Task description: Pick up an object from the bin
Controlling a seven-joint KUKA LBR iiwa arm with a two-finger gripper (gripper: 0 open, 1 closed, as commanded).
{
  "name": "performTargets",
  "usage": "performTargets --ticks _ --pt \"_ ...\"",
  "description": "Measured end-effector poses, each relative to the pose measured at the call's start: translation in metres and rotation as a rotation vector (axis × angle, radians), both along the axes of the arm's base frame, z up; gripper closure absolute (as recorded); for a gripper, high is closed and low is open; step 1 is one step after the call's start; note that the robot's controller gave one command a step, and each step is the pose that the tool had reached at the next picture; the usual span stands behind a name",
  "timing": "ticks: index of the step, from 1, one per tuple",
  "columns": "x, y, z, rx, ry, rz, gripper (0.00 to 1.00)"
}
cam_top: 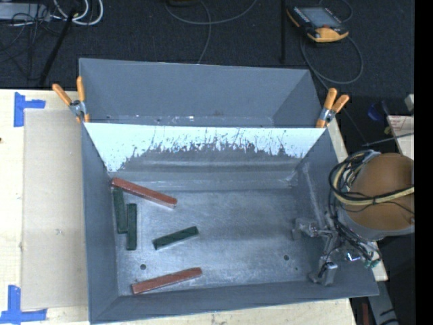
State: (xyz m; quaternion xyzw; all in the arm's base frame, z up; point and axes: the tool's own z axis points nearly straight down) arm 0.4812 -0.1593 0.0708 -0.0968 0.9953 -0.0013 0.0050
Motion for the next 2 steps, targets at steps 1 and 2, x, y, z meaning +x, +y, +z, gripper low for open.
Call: performTargets --ticks 1,2 --pt "0.033 0.084 0.026 0.006 0.005 -0.039 0.0" --pt "0.108 0.155 0.029 0.007 0.003 -0.03 0.0"
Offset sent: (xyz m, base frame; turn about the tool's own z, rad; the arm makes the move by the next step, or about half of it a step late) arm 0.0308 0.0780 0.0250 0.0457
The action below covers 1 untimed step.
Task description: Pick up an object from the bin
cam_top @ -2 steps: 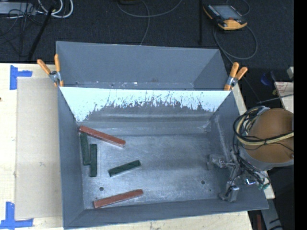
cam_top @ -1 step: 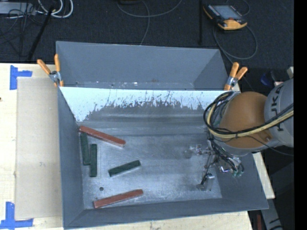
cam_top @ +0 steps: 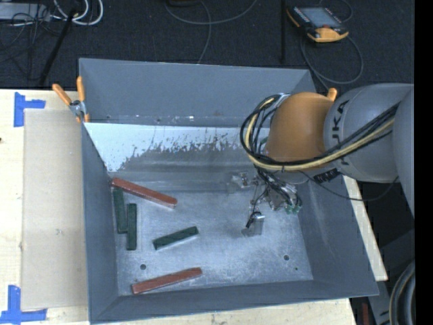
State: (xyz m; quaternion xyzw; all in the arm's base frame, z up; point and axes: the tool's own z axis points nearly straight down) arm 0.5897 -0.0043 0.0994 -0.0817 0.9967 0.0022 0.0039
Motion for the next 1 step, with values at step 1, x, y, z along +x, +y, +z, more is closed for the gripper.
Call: performTargets --ticks 1 --pt "-0.0101 0.0798 -0.0226 -0.001 0.01 0.05 0.0"
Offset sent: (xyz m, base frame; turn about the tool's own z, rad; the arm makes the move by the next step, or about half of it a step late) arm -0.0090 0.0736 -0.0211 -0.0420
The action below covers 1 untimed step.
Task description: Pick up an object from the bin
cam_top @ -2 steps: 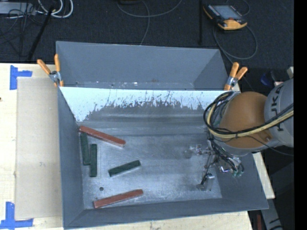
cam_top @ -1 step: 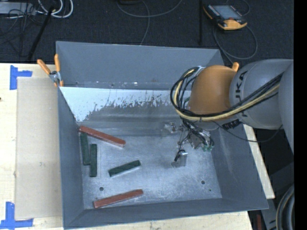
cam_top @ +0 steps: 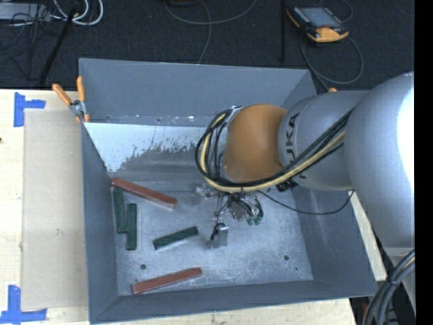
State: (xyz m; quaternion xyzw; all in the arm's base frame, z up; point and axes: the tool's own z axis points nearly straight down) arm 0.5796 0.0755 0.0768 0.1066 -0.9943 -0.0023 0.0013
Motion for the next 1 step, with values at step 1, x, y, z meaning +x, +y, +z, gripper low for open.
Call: performTargets --ticks 1 --pt "0.0033 0.0818 -0.0076 0.0 -0.004 0.026 0.0"
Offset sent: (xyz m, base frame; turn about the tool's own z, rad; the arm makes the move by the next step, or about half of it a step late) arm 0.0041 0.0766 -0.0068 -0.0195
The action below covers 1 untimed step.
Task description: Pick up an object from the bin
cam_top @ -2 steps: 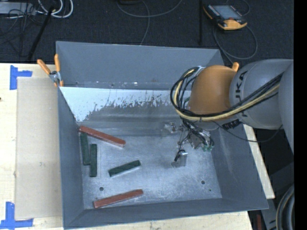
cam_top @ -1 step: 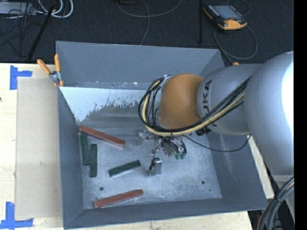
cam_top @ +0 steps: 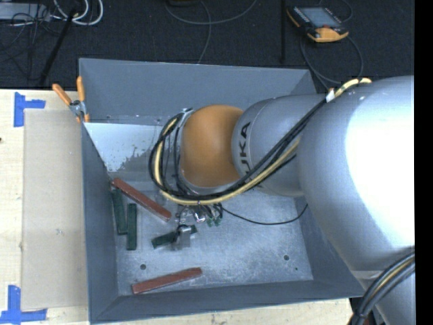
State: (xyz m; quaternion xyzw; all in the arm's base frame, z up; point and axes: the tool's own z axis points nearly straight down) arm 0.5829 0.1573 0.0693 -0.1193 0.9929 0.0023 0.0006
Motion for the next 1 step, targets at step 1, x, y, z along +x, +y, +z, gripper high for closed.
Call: performTargets --ticks 1 --pt "0.0008 -0.0044 0.0006 -0.005 0.0 -0.002 1.0"
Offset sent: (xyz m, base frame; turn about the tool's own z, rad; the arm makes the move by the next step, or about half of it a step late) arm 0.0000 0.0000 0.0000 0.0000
